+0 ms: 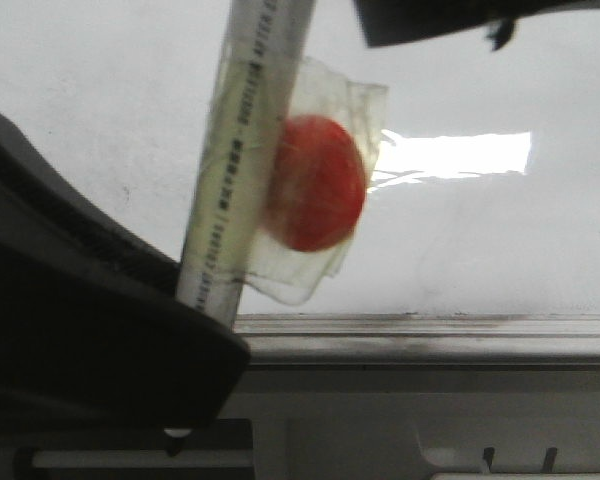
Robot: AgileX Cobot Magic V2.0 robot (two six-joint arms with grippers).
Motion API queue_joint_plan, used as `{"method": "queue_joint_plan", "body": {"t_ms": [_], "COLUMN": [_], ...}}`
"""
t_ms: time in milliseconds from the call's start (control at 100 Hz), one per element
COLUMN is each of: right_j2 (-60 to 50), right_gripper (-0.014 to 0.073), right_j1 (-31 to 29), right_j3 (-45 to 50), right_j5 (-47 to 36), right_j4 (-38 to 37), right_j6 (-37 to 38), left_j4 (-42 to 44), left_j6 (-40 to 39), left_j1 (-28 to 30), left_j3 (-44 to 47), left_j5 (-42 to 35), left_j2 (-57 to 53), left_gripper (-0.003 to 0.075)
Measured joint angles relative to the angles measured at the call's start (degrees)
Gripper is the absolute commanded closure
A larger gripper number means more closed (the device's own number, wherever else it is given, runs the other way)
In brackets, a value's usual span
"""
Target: Write number 9 on whiteboard
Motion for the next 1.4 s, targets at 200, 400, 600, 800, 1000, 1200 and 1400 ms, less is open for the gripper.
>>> {"method": "queue_joint_plan", "body": {"t_ms": [200, 400, 600, 800, 1000, 1200, 1400], "right_j2": [6.9, 9.0, 9.0, 9.0, 9.0, 9.1, 11.2], "right_gripper": [0.0163, 0.0624, 0.0659, 0.0659, 0.0659, 0.0659, 0.0659], "right_j1": [7.3, 8.9, 9.0, 9.0, 7.8, 7.6, 7.6], "right_j3": [-1.8, -3.3, -3.5, -4.3, -11.4, -20.9, -31.5], "right_j5": [-6.3, -10.5, -11.3, -12.4, -6.0, 2.9, 21.7], "right_j4": [0.6, 1.4, 0.3, -4.0, -16.7, -38.5, -57.7], "right_j6": [-0.4, -0.4, -0.8, -0.1, 9.1, 24.2, 39.0], "left_j4": [-0.1, -0.2, -1.5, -1.7, -1.8, -1.7, 2.4], "left_j6": [0.0, 0.0, -0.2, -4.5, -11.3, -18.7, -22.1], "left_j1": [0.0, 0.0, 0.0, 1.2, 5.8, 11.5, 15.6], "left_j3": [0.0, 0.0, 0.0, 0.0, 0.0, 0.0, 0.2], "left_j5": [0.9, 1.4, -0.1, -0.7, -0.7, -2.4, 0.4], "left_j2": [0.0, 0.0, 0.0, -6.3, -19.9, -29.3, -29.7], "left_gripper": [0.0728, 0.0727, 0.0556, 0.0279, 0.0279, 0.0353, 0.0561]}}
